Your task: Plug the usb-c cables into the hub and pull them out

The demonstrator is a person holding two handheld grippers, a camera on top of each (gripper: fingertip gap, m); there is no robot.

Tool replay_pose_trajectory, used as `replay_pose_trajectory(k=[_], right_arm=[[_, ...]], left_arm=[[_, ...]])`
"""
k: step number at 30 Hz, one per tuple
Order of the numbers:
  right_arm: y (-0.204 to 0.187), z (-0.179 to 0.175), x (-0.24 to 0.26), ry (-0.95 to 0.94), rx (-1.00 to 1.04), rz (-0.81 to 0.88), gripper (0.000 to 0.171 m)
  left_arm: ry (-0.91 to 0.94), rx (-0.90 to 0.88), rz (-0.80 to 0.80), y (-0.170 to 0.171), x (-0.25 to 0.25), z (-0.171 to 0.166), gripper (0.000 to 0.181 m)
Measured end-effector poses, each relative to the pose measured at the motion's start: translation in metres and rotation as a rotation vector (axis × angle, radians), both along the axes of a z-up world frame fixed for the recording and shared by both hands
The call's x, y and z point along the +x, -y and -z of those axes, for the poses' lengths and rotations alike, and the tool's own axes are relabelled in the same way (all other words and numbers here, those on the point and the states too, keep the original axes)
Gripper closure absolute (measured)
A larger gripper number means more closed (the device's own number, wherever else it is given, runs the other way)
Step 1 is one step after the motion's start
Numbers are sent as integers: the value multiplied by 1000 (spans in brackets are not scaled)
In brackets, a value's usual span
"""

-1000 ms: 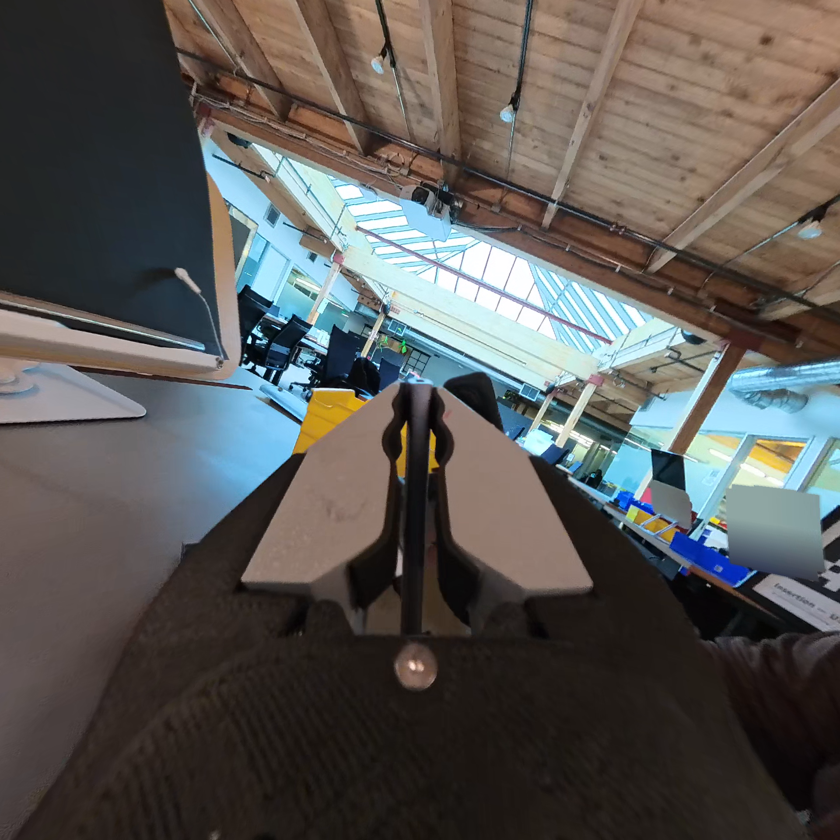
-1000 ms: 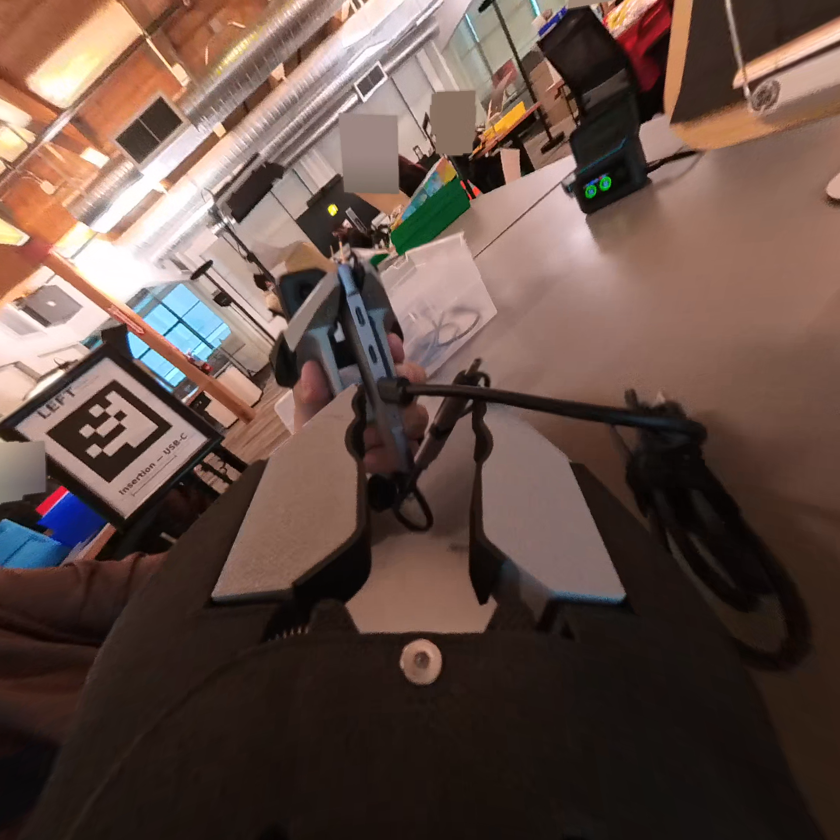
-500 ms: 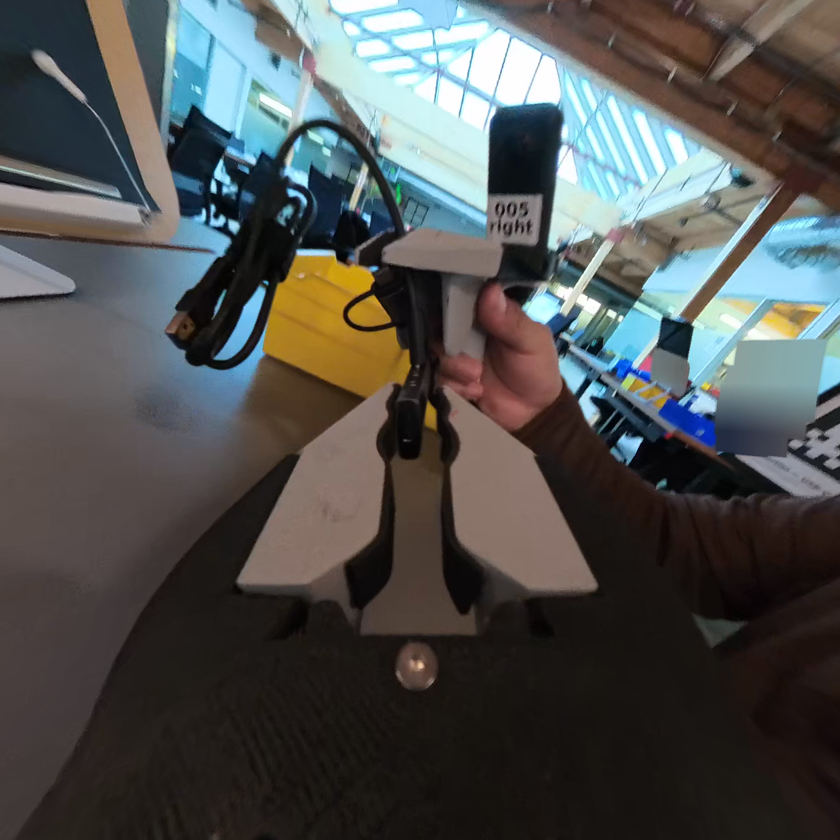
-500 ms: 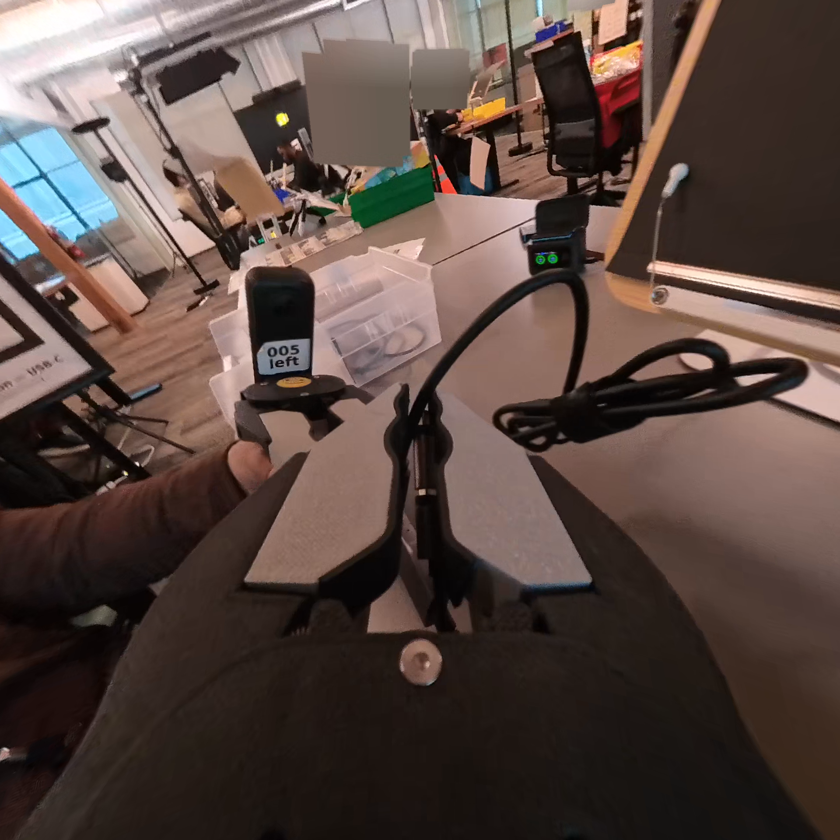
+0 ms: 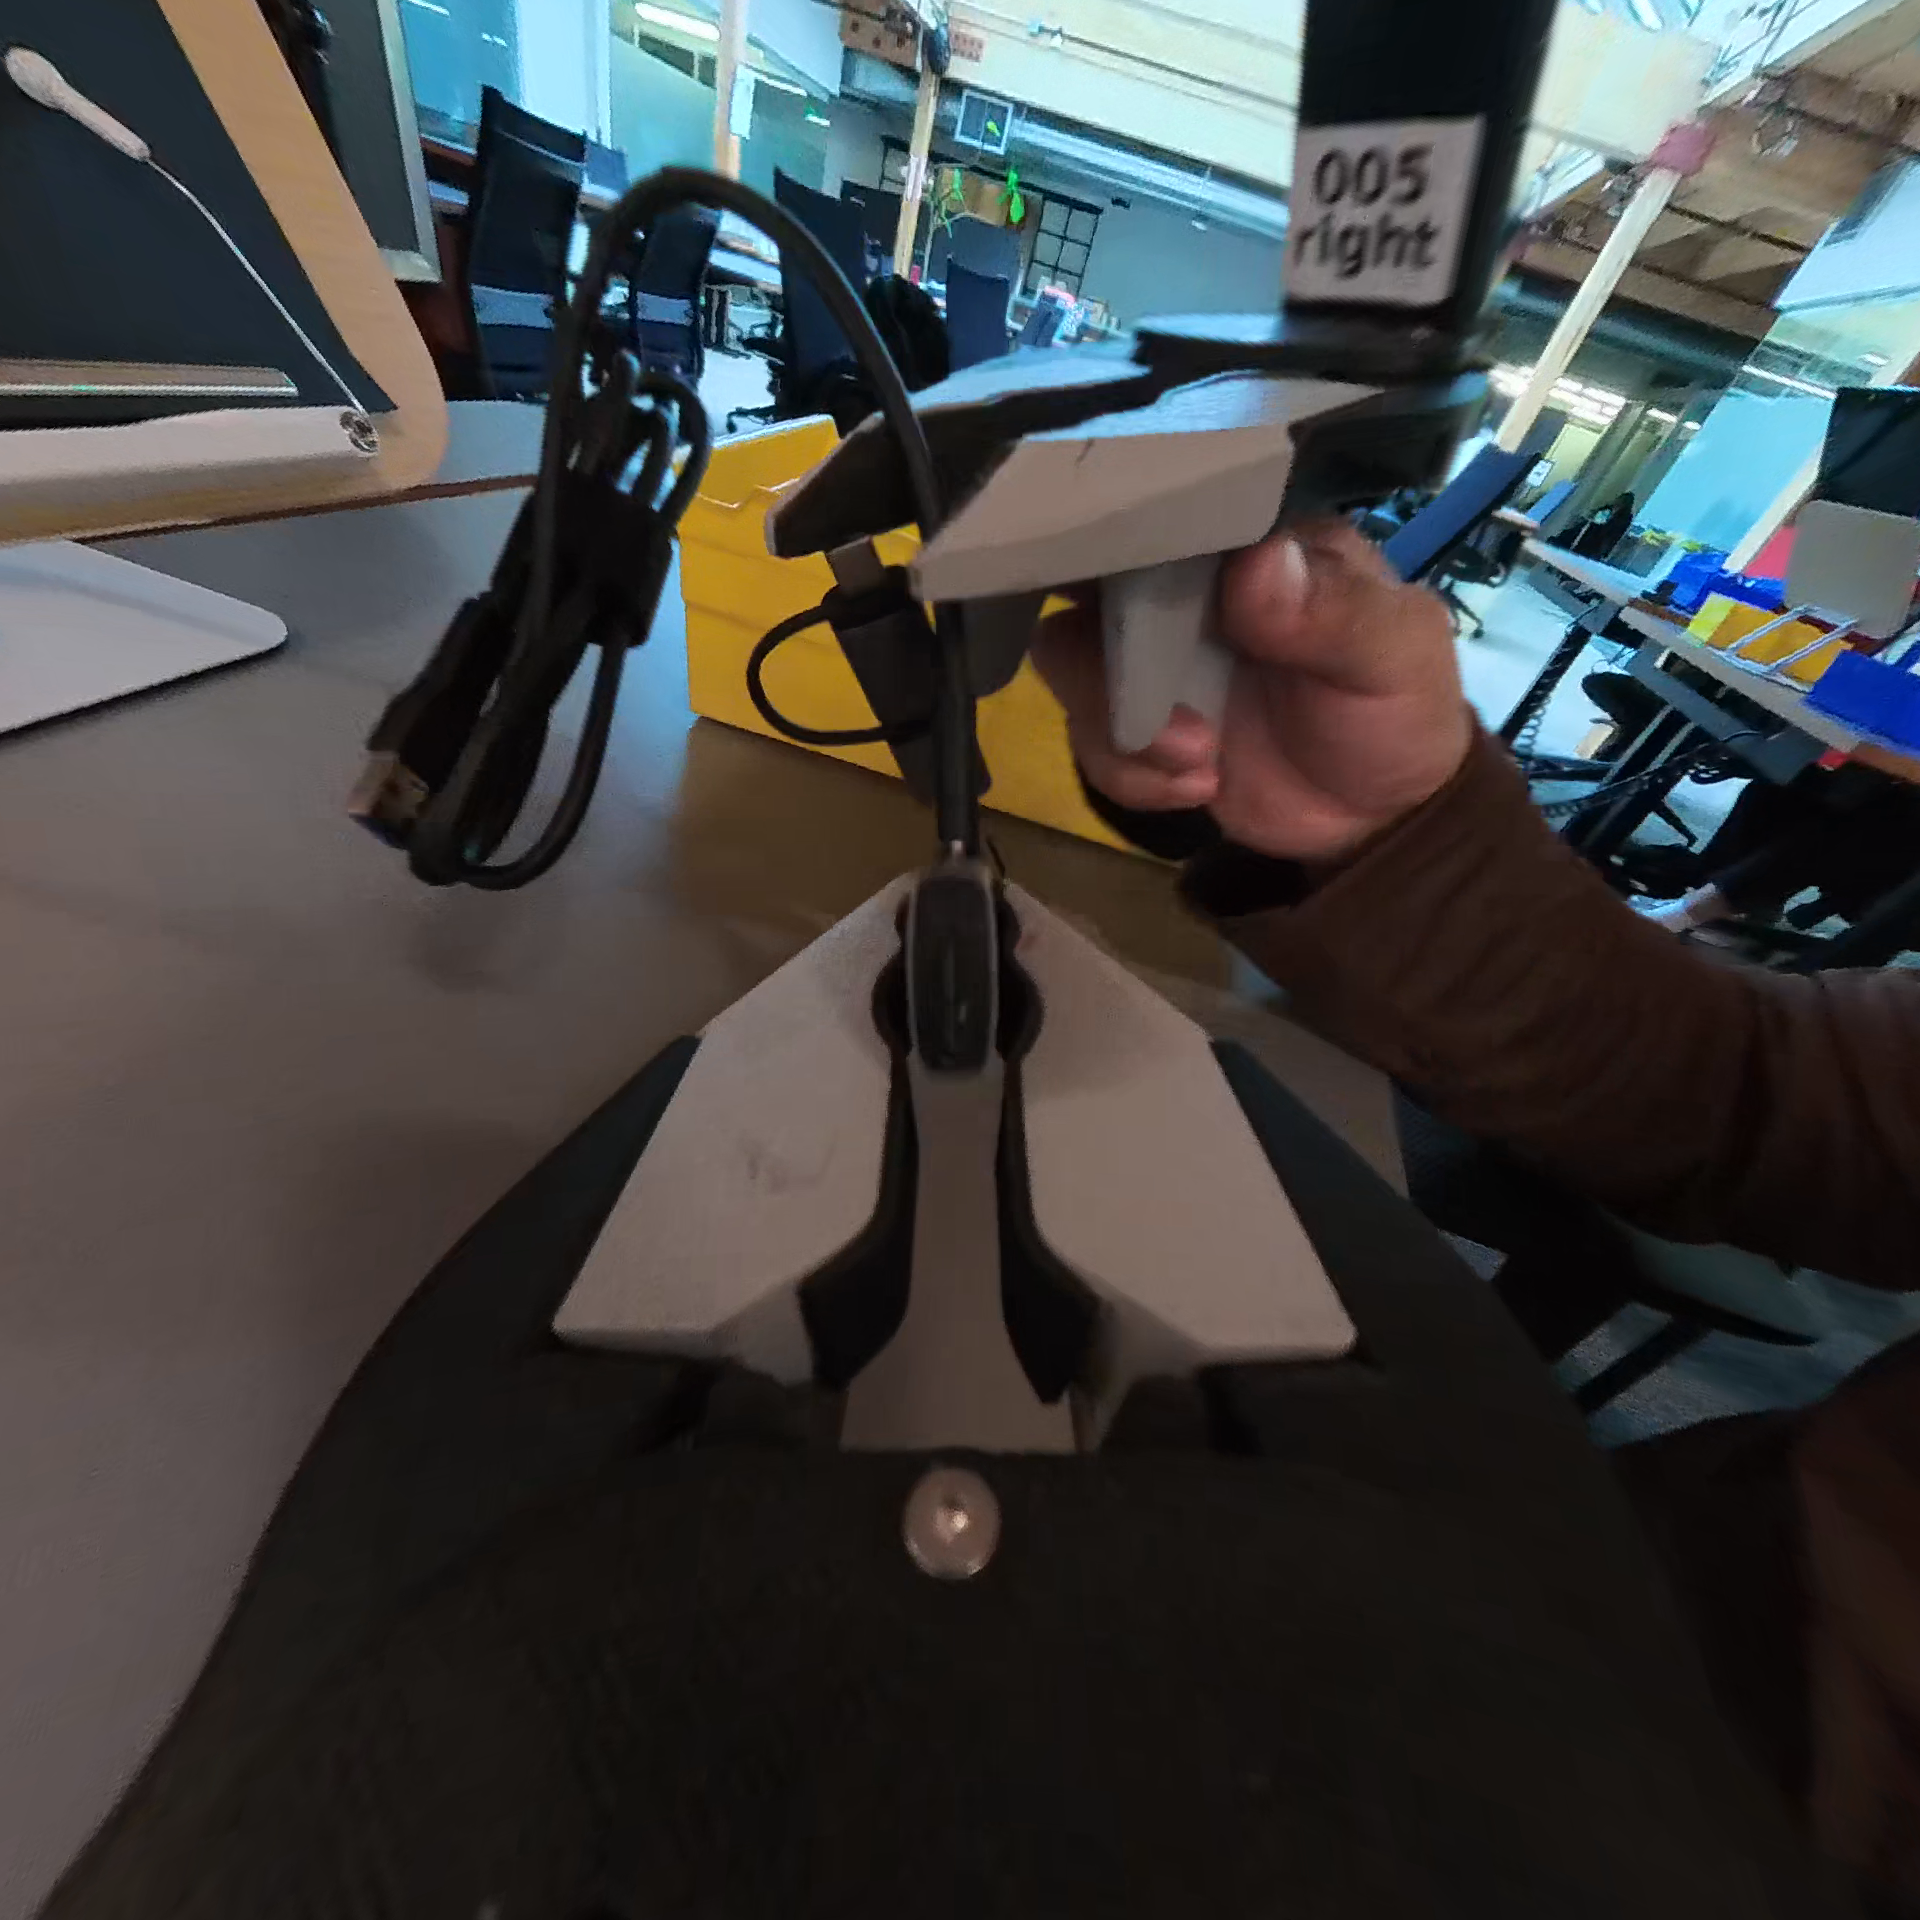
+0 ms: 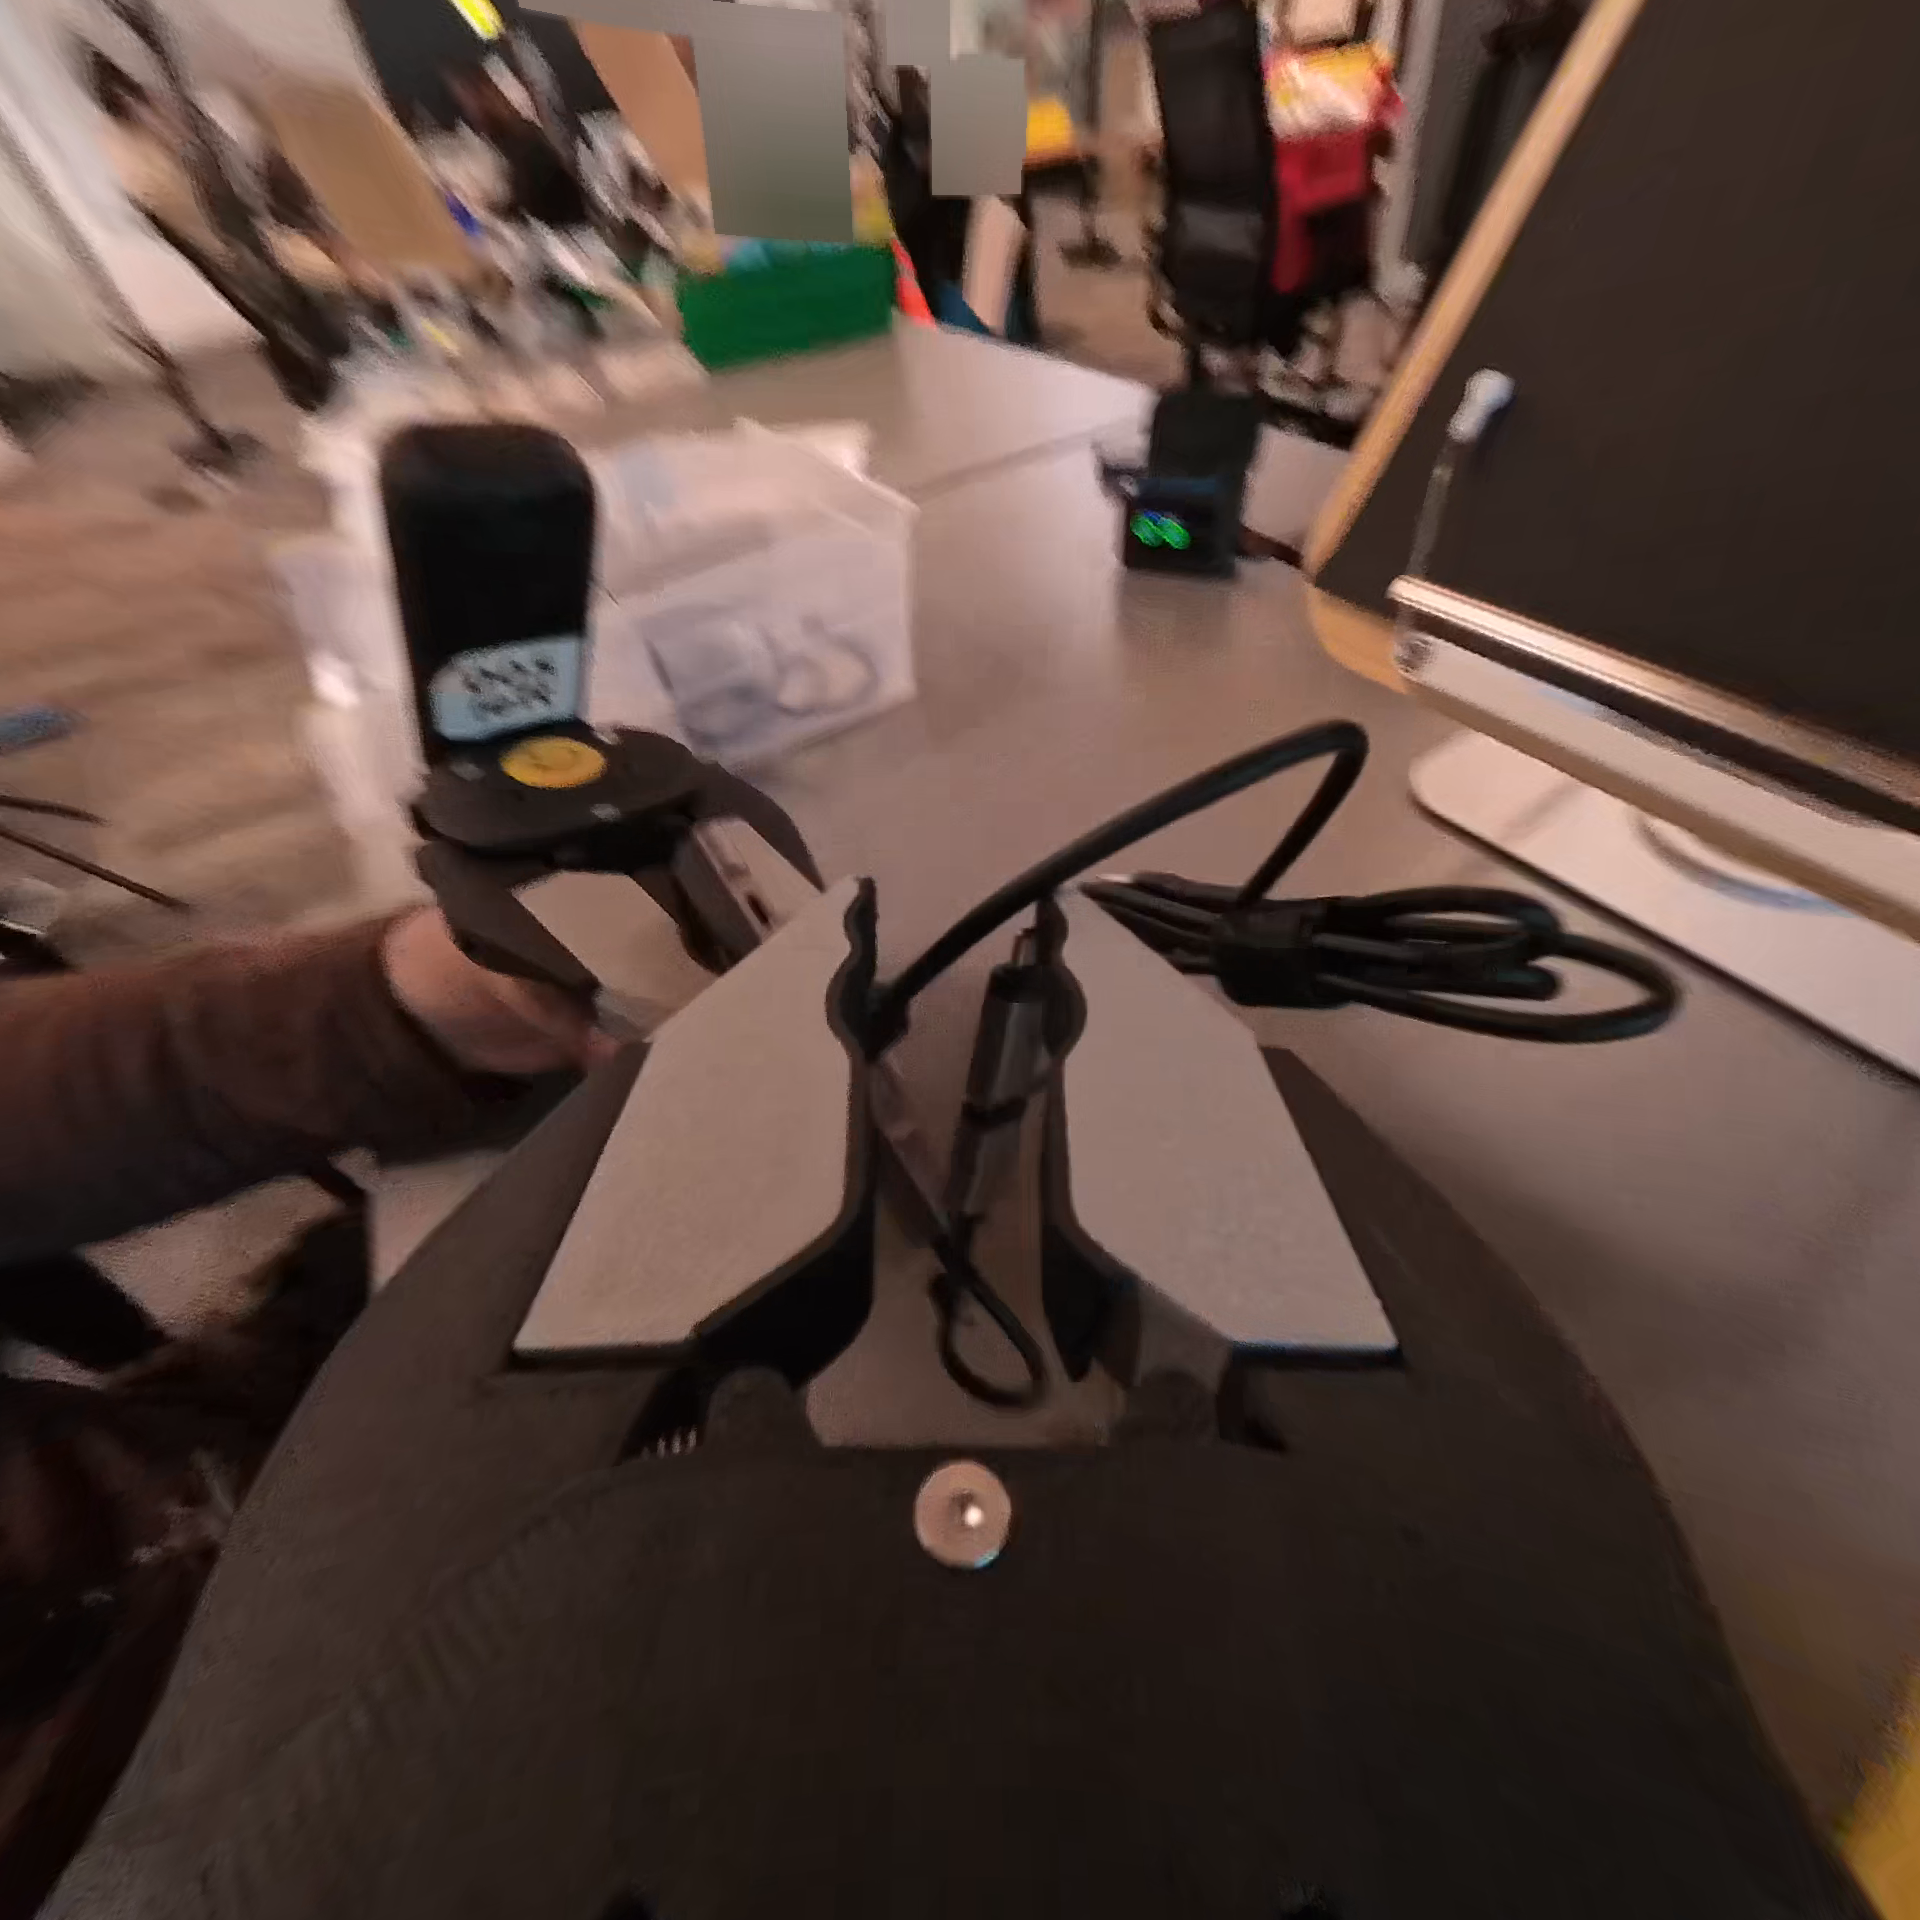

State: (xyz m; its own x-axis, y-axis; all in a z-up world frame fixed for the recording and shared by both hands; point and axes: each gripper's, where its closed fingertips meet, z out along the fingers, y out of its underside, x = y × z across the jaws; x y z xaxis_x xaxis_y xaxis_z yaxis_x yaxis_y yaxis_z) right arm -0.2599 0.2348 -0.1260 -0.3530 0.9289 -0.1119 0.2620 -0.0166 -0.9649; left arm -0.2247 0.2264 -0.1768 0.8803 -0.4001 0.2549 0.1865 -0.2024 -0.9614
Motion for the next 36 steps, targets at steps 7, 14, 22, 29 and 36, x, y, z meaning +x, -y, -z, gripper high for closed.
replay_pose_trajectory(k=[7, 14, 22, 29, 36], right_arm=[[-27, -13, 27, 77, 284, 252, 148], [39, -25, 33, 36, 28, -67, 150], [-47, 22, 14, 184, 259, 371, 157], [-33, -11, 16, 13, 210, 321, 147], [28, -22, 28, -11, 41, -13, 142]], left_arm=[[74, 45, -55, 2, -15, -10, 174], [158, 122, -36, 8, -18, -26, 174], [145, 149, -18, 9, -13, -30, 174], [102, 143, -51, 8, -15, -28, 174], [127, 148, -60, 8, -18, -30, 174]])
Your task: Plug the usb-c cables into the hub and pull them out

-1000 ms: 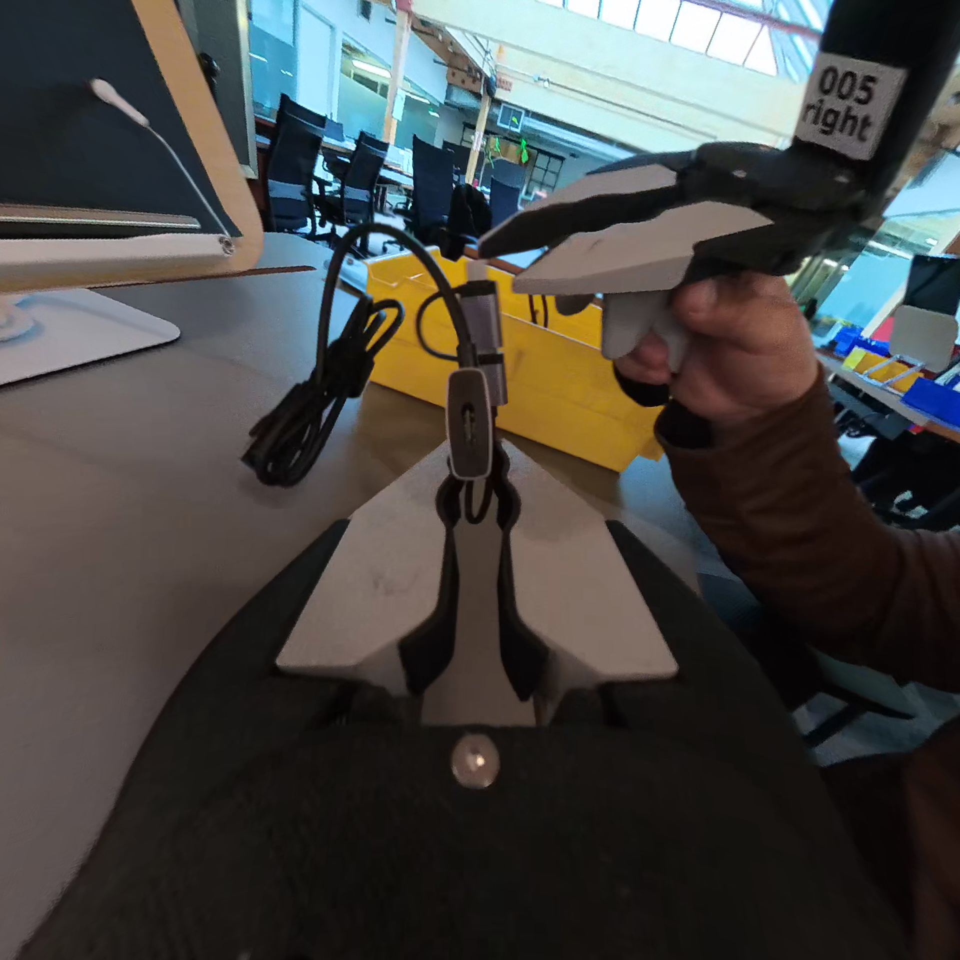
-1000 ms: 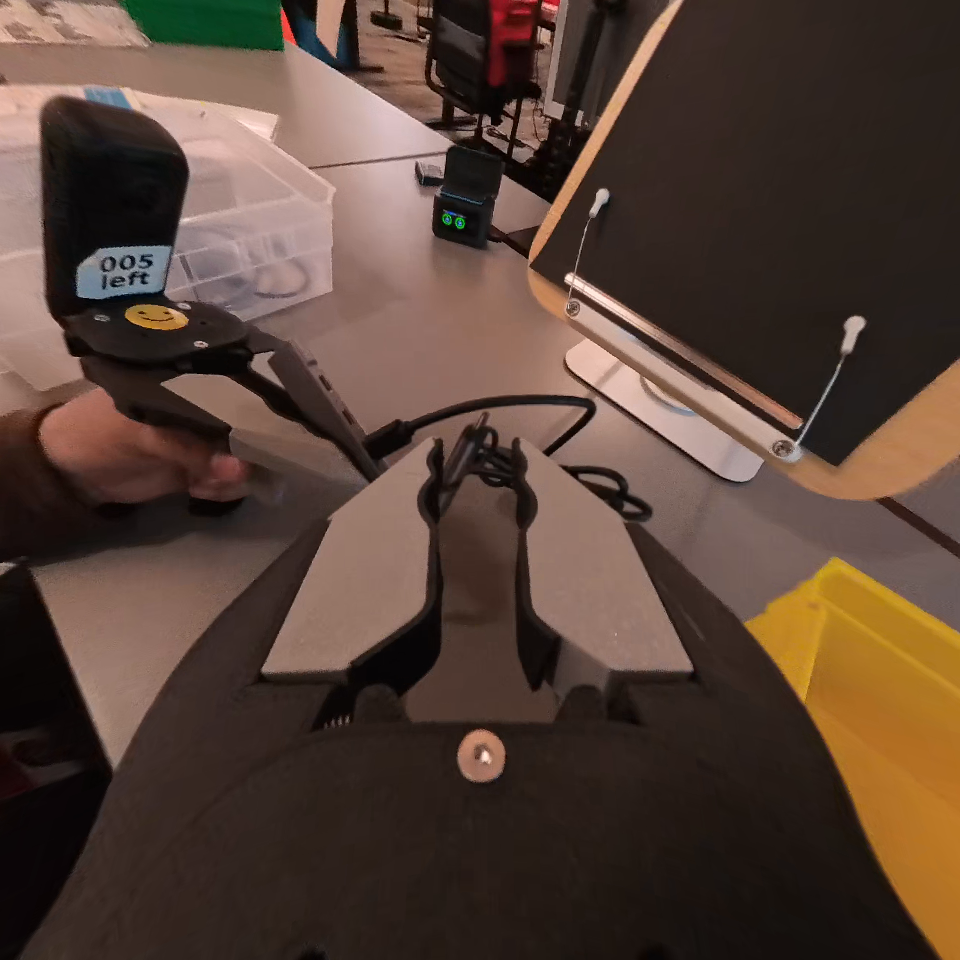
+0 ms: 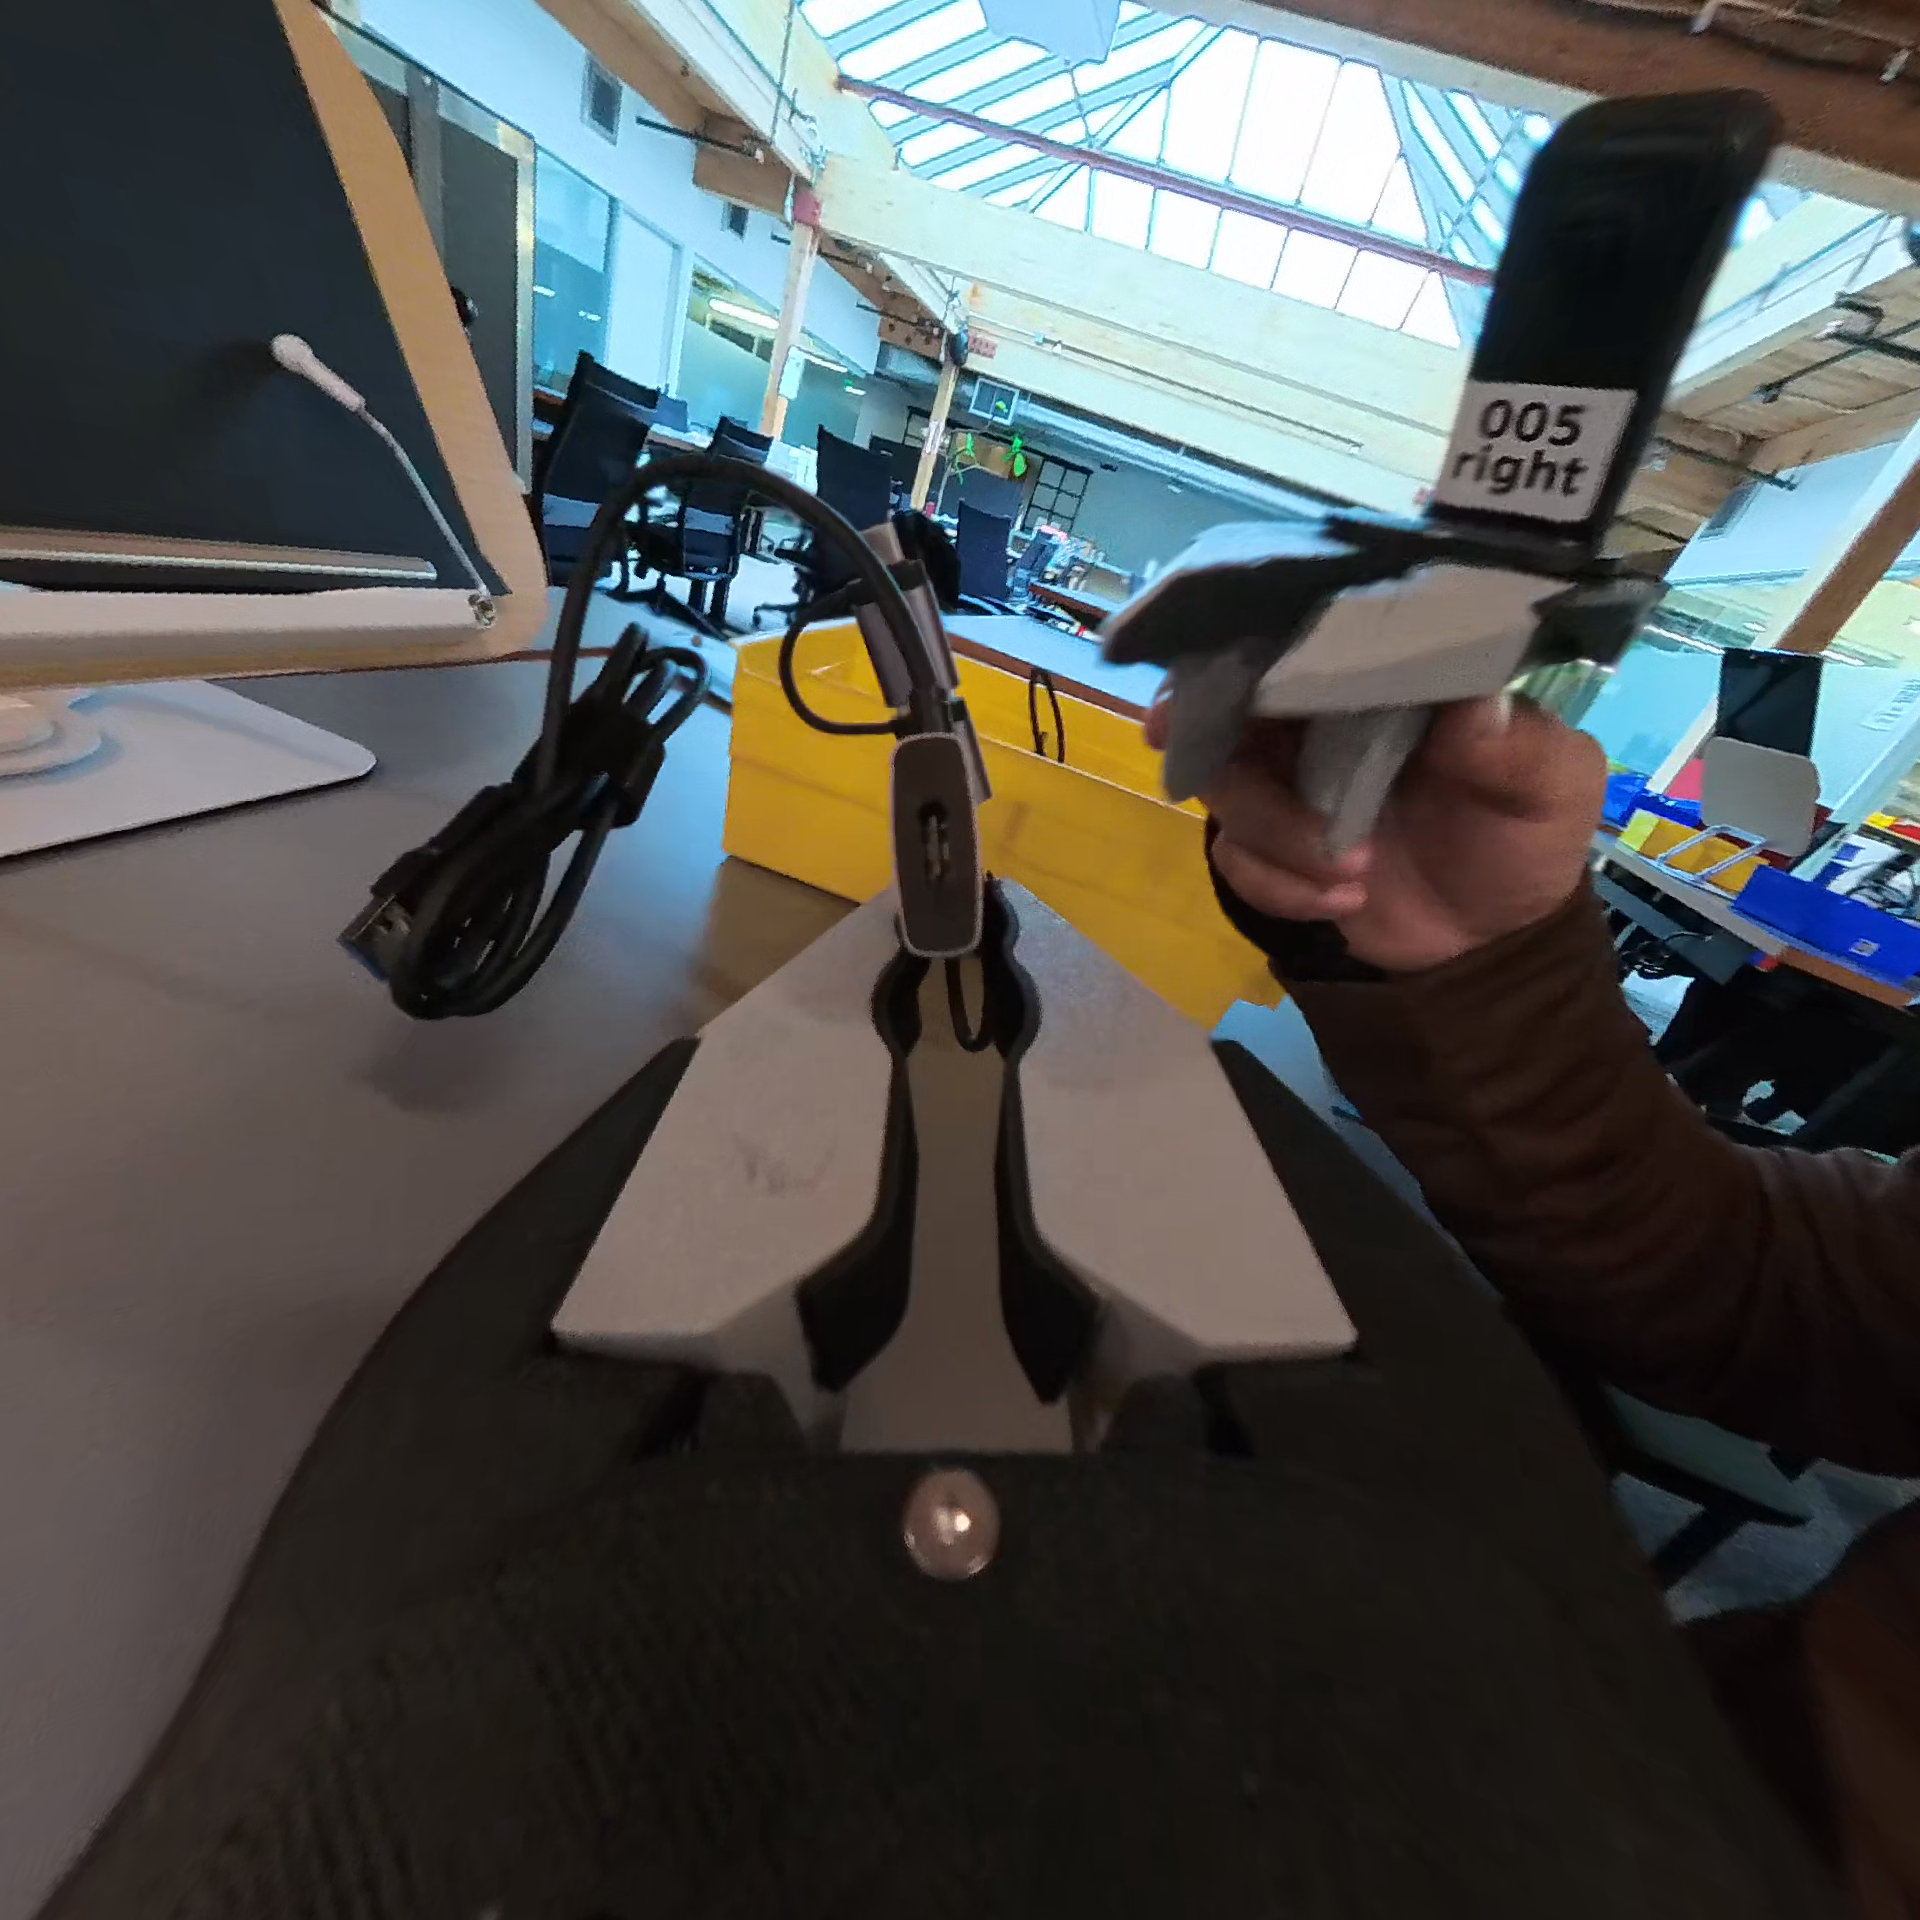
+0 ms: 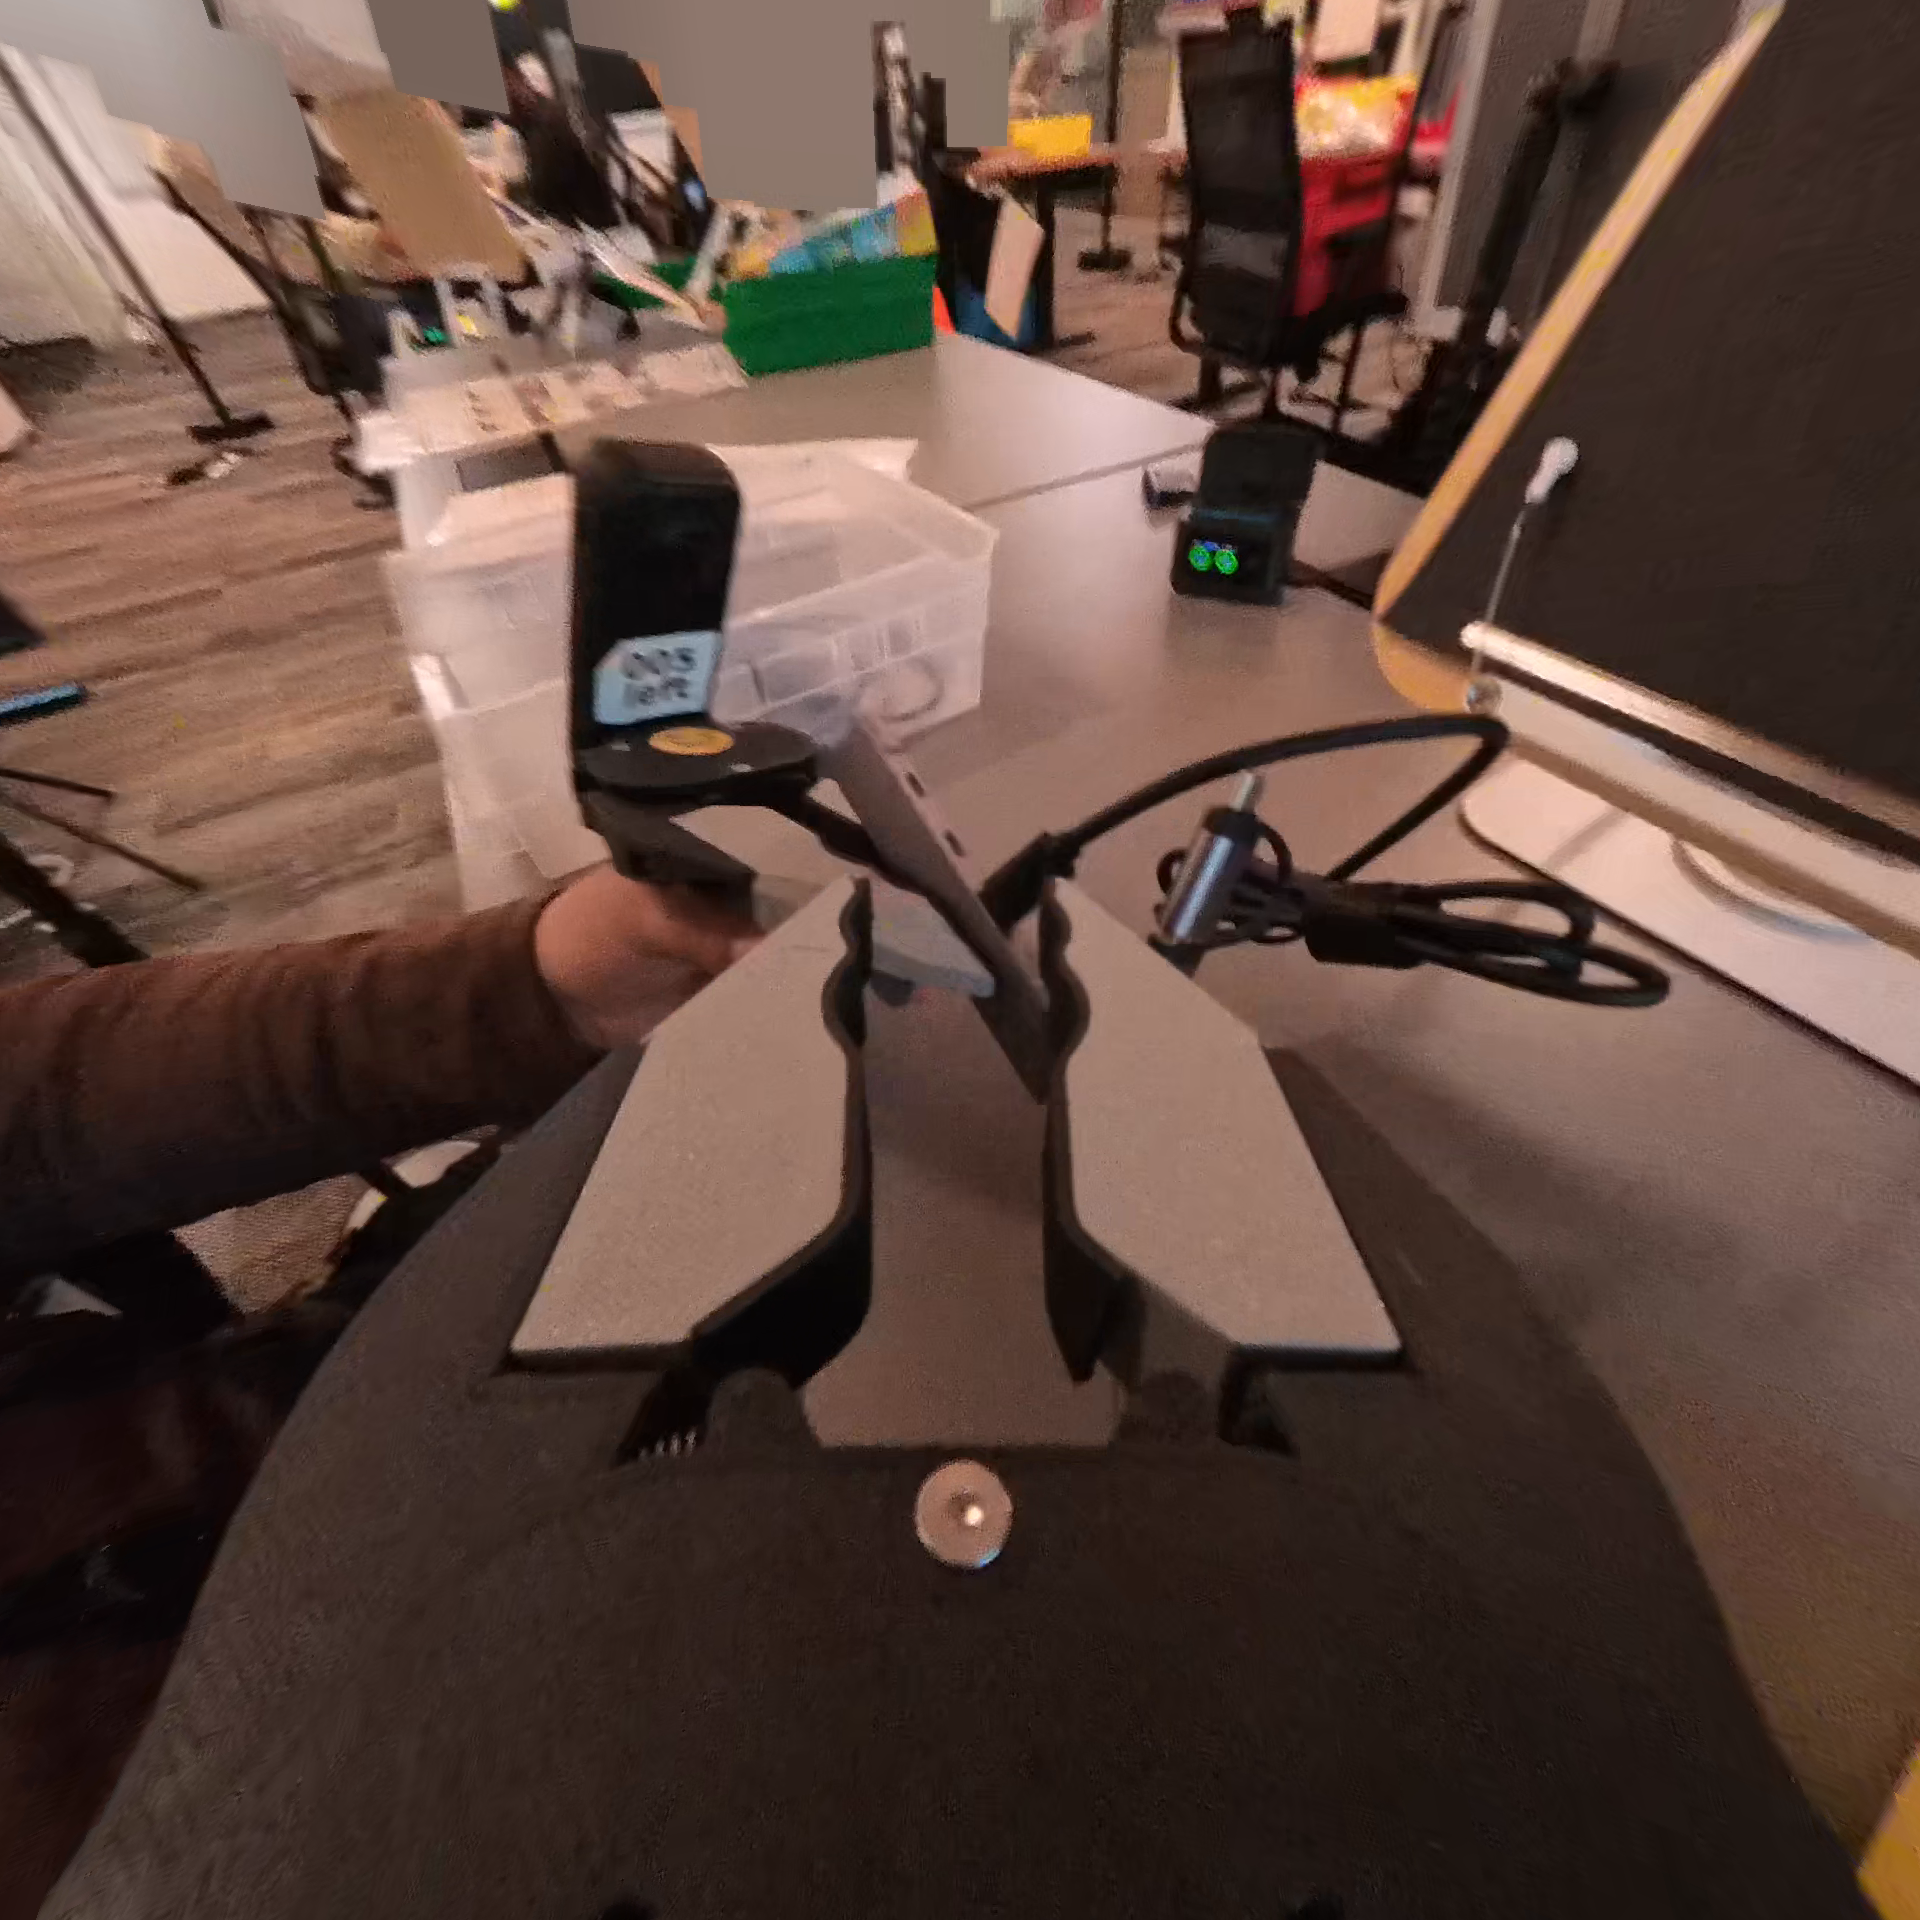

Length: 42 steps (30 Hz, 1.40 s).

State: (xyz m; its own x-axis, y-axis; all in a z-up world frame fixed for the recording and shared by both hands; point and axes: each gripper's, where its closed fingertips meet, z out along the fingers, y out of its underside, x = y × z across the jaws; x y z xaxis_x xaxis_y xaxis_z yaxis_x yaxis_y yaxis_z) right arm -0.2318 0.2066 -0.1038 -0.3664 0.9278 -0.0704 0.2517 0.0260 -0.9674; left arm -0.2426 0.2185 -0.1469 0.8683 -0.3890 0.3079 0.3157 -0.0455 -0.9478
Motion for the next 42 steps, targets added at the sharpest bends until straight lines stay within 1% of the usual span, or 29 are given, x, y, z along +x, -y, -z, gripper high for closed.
replay_pose_trajectory(k=[1, 2, 3, 4, 6, 9, 12, 14, 16, 19, 21, 23, 24, 26, 29, 31, 34, 38, 42], right_arm=[[-3, 8, -5, 33, 19, 38, 138], [-7, 15, -10, 51, 40, 72, 140], [-7, 19, -14, 57, 44, 82, 137], [-2, 20, -15, 58, 26, 53, 138], [11, 19, -13, 59, -32, -36, 150], [14, 16, -7, 46, -51, -109, 158], [14, 13, -1, 35, -103, -169, 162], [13, 13, 0, 35, -144, -183, 162], [12, 16, -1, 51, -146, -191, 163], [9, 27, 3, 128, -105, -201, 165], [4, 38, 9, 199, -31, -189, 165], [-1, 48, 16, 264, 66, -170, 166], [-1, 53, 21, 293, 105, -175, 165], [1, 57, 29, 325, 141, -198, 166], [4, 60, 39, 359, 140, -242, 167], [5, 69, 48, 419, 165, -272, 167], [-3, 88, 58, 519, 248, -255, 166], [1, 86, 55, 510, 206, -277, 167], [1, 85, 55, 503, 202, -279, 167]], left_arm=[[-4, 16, 16, 1, 3, -3, 174], [-7, 34, 37, 3, 7, -6, 174], [-9, 51, 63, 6, 12, -8, 173], [-5, 67, 94, 8, 16, -11, 174], [4, 92, 143, 12, 24, -15, 174], [28, 108, 176, 14, 27, -19, 174], [86, 97, 233, 15, 32, -19, 174], [153, 92, 270, 16, 33, -21, 174], [169, 75, 277, 16, 33, -19, 174], [118, 26, 255, 11, 36, -8, 174], [49, -33, 237, 6, 41, 4, 172], [-19, -81, 246, 4, 48, 15, 161], [-42, -94, 259, 5, 52, 18, 158], [-61, -108, 291, 7, 59, 22, 159], [-65, -123, 343, 10, 67, 25, 167], [-77, -129, 373, 12, 72, 26, 170], [-87, -127, 367, 13, 72, 27, 167], [-68, -142, 389, 13, 74, 28, 171], [-62, -151, 380, 12, 73, 29, 168]])
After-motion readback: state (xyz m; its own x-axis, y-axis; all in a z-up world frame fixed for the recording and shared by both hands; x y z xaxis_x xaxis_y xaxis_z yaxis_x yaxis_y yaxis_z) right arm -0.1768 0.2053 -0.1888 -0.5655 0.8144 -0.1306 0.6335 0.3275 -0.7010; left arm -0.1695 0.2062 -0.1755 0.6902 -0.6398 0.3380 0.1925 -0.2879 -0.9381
